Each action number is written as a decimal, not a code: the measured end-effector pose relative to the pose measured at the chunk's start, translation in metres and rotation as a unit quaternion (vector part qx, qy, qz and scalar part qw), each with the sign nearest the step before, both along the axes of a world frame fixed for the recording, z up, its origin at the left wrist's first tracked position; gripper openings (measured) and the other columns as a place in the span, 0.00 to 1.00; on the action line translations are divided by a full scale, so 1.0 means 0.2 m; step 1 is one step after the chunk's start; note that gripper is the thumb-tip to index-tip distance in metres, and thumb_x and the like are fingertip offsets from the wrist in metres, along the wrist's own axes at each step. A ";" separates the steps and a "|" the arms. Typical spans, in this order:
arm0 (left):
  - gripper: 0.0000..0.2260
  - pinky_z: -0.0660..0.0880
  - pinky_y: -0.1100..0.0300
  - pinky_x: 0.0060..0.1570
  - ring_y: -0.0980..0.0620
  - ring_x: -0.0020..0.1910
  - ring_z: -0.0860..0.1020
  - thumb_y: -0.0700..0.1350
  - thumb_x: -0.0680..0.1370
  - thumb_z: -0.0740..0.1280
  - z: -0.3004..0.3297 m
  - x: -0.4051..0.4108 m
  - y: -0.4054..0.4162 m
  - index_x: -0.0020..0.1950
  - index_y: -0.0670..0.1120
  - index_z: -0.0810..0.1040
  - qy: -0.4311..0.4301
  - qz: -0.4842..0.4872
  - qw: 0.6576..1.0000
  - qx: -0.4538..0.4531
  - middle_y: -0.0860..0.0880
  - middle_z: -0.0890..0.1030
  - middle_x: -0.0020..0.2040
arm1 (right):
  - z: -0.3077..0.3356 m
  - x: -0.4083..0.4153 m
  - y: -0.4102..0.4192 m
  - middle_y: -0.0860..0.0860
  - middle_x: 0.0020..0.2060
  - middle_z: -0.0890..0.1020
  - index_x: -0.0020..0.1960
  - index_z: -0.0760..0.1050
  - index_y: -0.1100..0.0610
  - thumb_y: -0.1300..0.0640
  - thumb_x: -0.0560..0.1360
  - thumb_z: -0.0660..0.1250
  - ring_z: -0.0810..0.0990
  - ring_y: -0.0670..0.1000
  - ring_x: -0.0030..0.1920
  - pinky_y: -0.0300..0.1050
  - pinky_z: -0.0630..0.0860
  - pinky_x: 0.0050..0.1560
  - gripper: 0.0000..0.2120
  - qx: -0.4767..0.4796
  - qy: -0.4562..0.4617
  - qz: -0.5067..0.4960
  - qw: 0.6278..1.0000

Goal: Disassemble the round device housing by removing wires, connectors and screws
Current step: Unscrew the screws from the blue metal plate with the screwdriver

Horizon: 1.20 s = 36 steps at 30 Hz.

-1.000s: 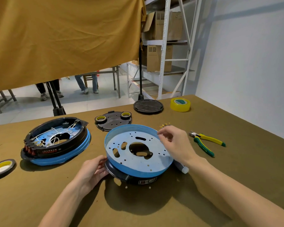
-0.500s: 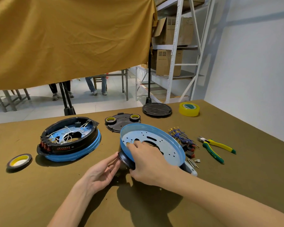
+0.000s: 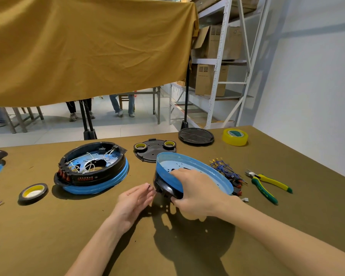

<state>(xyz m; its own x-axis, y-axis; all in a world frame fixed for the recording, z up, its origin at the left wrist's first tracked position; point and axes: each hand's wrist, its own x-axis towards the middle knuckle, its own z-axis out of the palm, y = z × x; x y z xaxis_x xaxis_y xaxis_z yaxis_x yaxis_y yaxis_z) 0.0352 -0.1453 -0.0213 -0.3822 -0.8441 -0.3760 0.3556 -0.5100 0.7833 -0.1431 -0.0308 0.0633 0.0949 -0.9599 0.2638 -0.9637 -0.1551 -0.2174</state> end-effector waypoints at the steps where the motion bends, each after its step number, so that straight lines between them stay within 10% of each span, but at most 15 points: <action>1: 0.09 0.83 0.57 0.43 0.49 0.50 0.87 0.42 0.76 0.73 -0.01 0.00 -0.01 0.56 0.44 0.84 -0.055 0.044 0.995 -0.066 0.42 0.87 0.53 | -0.01 0.00 0.00 0.48 0.55 0.79 0.68 0.72 0.51 0.46 0.73 0.72 0.76 0.50 0.53 0.44 0.76 0.51 0.25 0.001 0.005 0.003 1.000; 9: 0.05 0.78 0.61 0.47 0.59 0.49 0.84 0.47 0.77 0.74 0.03 -0.02 0.04 0.50 0.56 0.86 -0.153 0.131 0.912 -0.358 0.57 0.87 0.47 | -0.21 0.09 -0.09 0.50 0.62 0.77 0.69 0.72 0.51 0.36 0.72 0.72 0.75 0.52 0.60 0.51 0.75 0.59 0.31 0.047 0.098 0.040 0.993; 15: 0.05 0.75 0.58 0.53 0.51 0.54 0.79 0.49 0.74 0.75 0.02 -0.09 0.12 0.48 0.57 0.88 -0.186 0.061 0.852 -0.486 0.57 0.84 0.45 | -0.17 0.01 -0.10 0.46 0.49 0.86 0.61 0.83 0.52 0.48 0.81 0.67 0.83 0.44 0.50 0.45 0.80 0.54 0.13 0.062 -0.352 -0.020 0.934; 22: 0.10 0.67 0.53 0.59 0.51 0.56 0.76 0.57 0.75 0.71 0.02 -0.12 0.19 0.52 0.55 0.87 -0.275 0.099 0.751 -0.592 0.58 0.82 0.47 | -0.11 -0.11 -0.01 0.56 0.46 0.88 0.53 0.86 0.57 0.55 0.80 0.70 0.86 0.51 0.44 0.37 0.77 0.39 0.08 0.149 -0.528 0.011 0.836; 25: 0.12 0.65 0.54 0.63 0.54 0.58 0.76 0.56 0.79 0.70 0.00 -0.15 0.21 0.56 0.52 0.87 -0.302 0.090 0.687 -0.655 0.57 0.83 0.52 | -0.12 -0.17 0.05 0.54 0.40 0.88 0.49 0.87 0.55 0.55 0.79 0.72 0.86 0.51 0.39 0.37 0.75 0.34 0.06 0.039 -0.498 -0.021 0.866; 30: 0.17 0.61 0.61 0.66 0.63 0.60 0.73 0.58 0.81 0.61 -0.09 -0.14 0.19 0.57 0.52 0.86 -0.335 0.052 0.675 -0.655 0.59 0.82 0.52 | -0.19 -0.51 0.24 0.49 0.30 0.85 0.42 0.88 0.53 0.55 0.78 0.72 0.79 0.45 0.28 0.39 0.75 0.31 0.09 -0.121 -0.352 -0.171 0.912; 36: 0.19 0.62 0.58 0.64 0.61 0.55 0.73 0.57 0.83 0.57 -0.12 -0.13 0.17 0.50 0.51 0.86 -0.357 0.062 0.642 -0.675 0.58 0.82 0.47 | -0.40 -0.77 0.38 0.49 0.40 0.87 0.48 0.87 0.50 0.49 0.81 0.65 0.82 0.51 0.40 0.47 0.76 0.39 0.12 -0.039 -0.020 -0.294 0.955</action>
<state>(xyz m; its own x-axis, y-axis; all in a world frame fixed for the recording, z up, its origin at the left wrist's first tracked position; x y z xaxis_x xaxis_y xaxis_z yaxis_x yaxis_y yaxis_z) 0.0085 -0.1104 -0.0462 -0.4172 -0.5918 0.6897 -0.3674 0.8039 0.4677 -0.2973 0.0460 -0.0162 -0.4659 -0.8213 0.3293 -0.8803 0.3925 -0.2666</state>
